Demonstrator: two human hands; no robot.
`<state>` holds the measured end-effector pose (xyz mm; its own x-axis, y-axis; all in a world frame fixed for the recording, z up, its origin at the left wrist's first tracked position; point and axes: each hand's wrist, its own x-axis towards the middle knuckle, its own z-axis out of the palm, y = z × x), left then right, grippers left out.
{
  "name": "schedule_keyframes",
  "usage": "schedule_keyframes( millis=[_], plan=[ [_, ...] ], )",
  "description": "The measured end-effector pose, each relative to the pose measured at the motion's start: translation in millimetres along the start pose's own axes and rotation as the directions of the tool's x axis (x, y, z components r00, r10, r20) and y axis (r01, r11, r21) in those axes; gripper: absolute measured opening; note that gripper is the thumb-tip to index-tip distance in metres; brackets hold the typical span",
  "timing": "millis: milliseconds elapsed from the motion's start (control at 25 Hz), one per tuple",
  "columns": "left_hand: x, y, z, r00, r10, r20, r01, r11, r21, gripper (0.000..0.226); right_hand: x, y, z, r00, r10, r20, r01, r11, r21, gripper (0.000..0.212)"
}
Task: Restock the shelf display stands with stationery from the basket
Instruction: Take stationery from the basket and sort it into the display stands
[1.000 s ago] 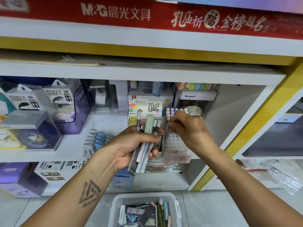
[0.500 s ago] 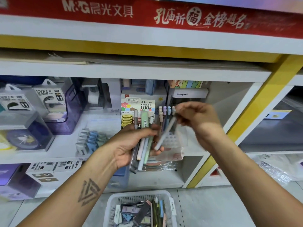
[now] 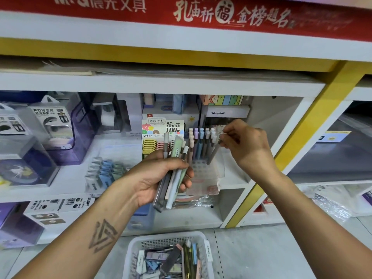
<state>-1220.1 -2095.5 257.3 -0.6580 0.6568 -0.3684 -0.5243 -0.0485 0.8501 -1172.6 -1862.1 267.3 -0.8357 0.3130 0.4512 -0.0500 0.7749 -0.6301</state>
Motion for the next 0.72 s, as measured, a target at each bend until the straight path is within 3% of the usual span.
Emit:
schedule_keyframes(
  millis=[160,360,520,720],
  plan=[
    [2,-1,-3,1.000,-0.001,-0.013,0.001,1.000,0.001,0.013,0,3,2,0.999,-0.040,0.014,0.041,0.994,-0.098,0.017],
    [3,-2,-4,0.999,-0.004,-0.034,0.004,1.000,-0.023,0.017,-1,1,0,0.994,-0.097,0.055,0.101,0.992,-0.080,0.017],
    [1,-2,-1,1.000,0.003,-0.024,-0.003,1.000,-0.010,0.011,-2,-1,3,0.988,-0.152,-0.006,0.151,0.987,-0.048,0.013],
    [0,-3,2,1.000,0.002,-0.028,-0.002,1.000,0.019,0.010,-2,-5,10,0.978,-0.198,0.059,0.201,0.979,-0.042,0.014]
  ],
)
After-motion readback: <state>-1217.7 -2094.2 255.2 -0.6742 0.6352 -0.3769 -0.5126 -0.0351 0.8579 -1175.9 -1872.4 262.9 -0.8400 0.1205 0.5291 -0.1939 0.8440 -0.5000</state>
